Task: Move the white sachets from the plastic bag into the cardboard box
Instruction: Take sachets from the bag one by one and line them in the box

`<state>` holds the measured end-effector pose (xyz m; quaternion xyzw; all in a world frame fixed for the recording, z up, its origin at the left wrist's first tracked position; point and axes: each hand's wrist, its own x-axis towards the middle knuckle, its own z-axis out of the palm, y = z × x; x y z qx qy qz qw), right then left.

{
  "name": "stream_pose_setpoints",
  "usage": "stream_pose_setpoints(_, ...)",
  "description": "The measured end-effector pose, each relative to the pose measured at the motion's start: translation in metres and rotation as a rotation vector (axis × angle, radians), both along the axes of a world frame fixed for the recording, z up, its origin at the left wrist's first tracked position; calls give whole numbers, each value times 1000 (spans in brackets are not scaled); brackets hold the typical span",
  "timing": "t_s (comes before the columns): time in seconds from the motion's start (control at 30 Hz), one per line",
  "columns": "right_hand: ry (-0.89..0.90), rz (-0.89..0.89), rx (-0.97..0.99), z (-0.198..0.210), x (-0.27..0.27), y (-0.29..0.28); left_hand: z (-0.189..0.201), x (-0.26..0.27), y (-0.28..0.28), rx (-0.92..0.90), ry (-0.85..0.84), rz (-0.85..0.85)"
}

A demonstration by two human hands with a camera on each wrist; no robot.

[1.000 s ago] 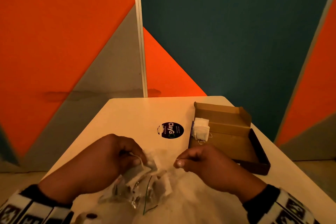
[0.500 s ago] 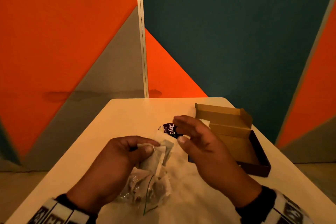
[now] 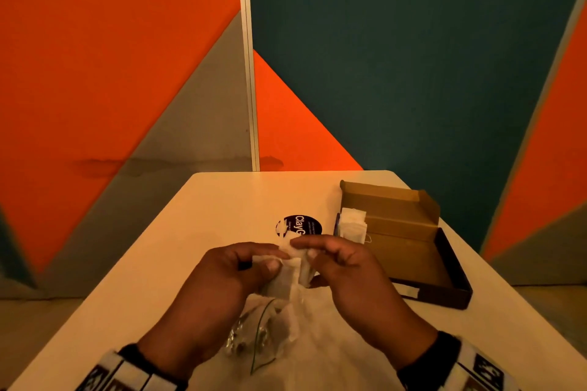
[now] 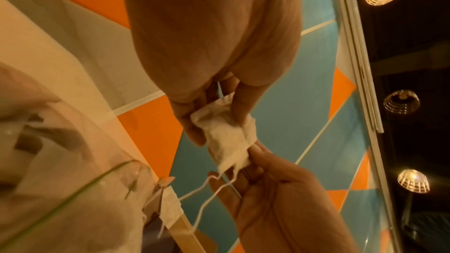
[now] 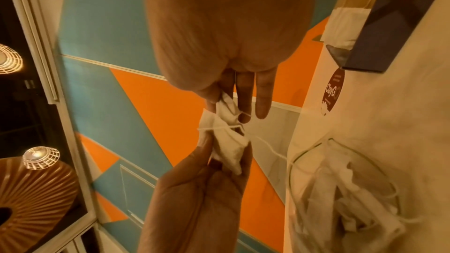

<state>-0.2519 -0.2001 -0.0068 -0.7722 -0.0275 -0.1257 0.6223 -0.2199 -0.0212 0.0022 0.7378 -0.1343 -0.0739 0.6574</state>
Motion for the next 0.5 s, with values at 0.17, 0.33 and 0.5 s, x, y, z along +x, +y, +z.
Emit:
stream_pose_setpoints(0.17,5,-90,-384,-5,-4,-14,7,7,10,401,-235,37)
stream_pose_setpoints(0.33,-5,-46,-711,-9,-4,-2,12,7,-5,683,-451,-40)
stream_pose_setpoints(0.5,-10,-50,-647,-15,-2,-12,23,9,-8,836,-579,-74)
